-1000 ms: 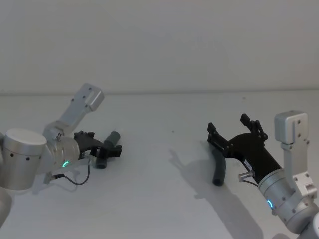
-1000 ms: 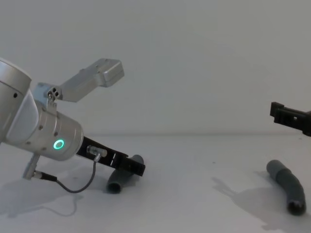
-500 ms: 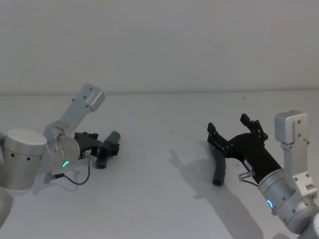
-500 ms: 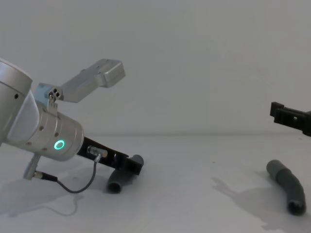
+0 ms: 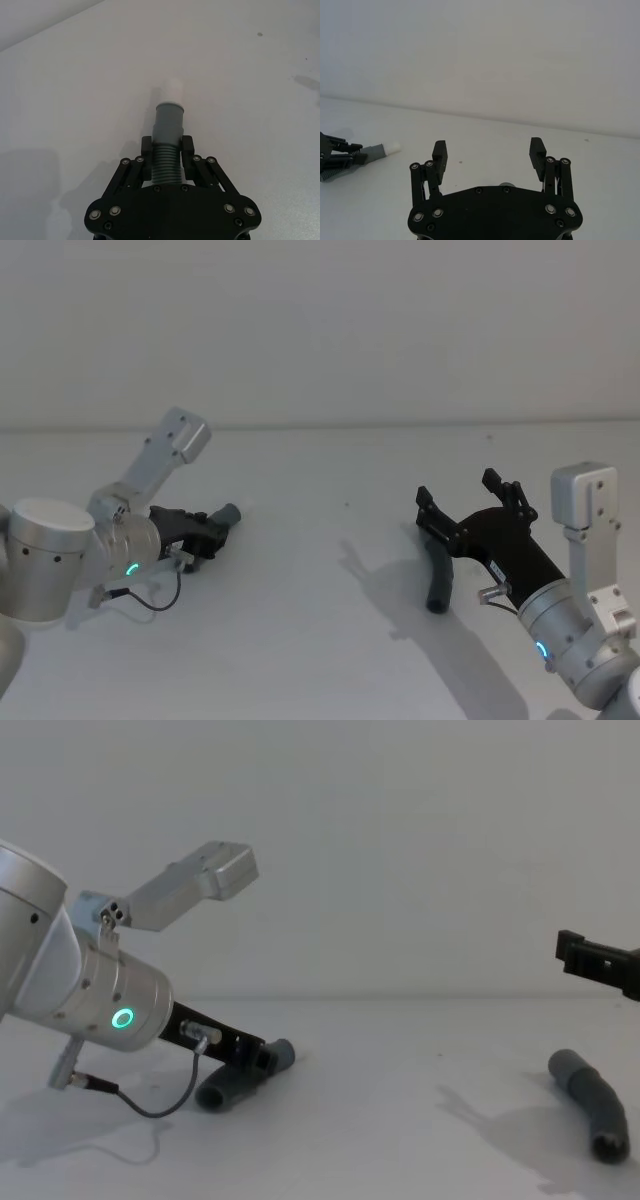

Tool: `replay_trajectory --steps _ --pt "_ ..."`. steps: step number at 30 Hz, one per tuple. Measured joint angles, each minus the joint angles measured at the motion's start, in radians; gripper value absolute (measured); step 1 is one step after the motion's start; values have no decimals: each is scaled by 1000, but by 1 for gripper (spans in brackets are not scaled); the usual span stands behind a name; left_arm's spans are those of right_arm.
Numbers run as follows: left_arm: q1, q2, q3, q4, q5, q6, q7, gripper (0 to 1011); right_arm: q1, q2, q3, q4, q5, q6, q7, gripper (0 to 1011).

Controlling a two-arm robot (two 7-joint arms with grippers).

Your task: Use both hands to pick up one end of the pipe from the table, align the ends, and insert them.

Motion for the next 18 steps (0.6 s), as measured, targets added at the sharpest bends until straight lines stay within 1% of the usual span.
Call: replay_trajectory --steps 4,18 --pt "0 0 0 0 0 0 0 304 0 0 0 0 0 0 0 1000" --pt "0 0 0 0 0 0 0 304 0 0 0 0 0 0 0 1000"
